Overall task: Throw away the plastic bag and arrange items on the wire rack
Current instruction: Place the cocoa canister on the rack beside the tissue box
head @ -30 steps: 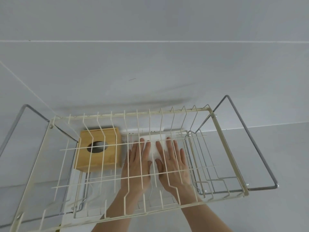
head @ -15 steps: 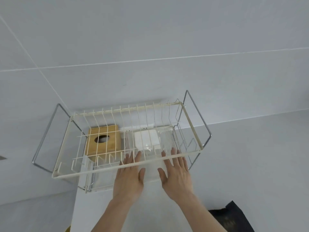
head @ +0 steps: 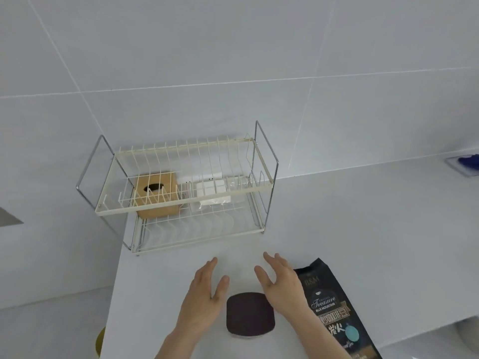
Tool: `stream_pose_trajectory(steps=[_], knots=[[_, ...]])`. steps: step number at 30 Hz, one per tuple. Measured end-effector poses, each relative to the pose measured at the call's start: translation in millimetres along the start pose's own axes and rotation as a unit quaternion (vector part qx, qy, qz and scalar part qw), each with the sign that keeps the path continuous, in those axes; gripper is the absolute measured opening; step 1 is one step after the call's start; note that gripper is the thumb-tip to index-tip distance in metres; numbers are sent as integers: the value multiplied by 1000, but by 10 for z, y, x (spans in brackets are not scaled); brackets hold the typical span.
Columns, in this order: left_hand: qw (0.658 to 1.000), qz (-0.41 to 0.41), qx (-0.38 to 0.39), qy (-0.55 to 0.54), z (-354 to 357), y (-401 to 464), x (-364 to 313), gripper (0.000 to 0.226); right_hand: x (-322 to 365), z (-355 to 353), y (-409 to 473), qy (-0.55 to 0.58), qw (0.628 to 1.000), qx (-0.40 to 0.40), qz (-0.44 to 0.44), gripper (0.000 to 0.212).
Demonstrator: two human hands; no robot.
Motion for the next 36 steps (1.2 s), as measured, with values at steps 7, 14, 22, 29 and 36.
stream_pose_trajectory(steps=[7,14,22,29,36], knots=[[979,-81,69,-174,430,-426,204,77,-477,158,-508,111,990,1,83,56],[965,-172,69,-183,622,-609,342,60,-654,395,-693,160,973,27,164,38],[978,-128,-38,-162,-181,-521,-159,45,143,-114,-506,139,986,-26,89,36],[978,-46,-137,-150,-1438,-250,-948,57,1453,-941,-219,113,988,-97,-26,54],[967,6,-209,-146,-2639,-68,-1569,67,2678,-1510,-8,144,976,-134,-93,57]])
Point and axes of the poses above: each hand's wrist, its own y-axis towards the middle knuckle, its own z-axis out of the palm, x = y × z, the point moved 10 cm from there along y, towards the middle knuckle
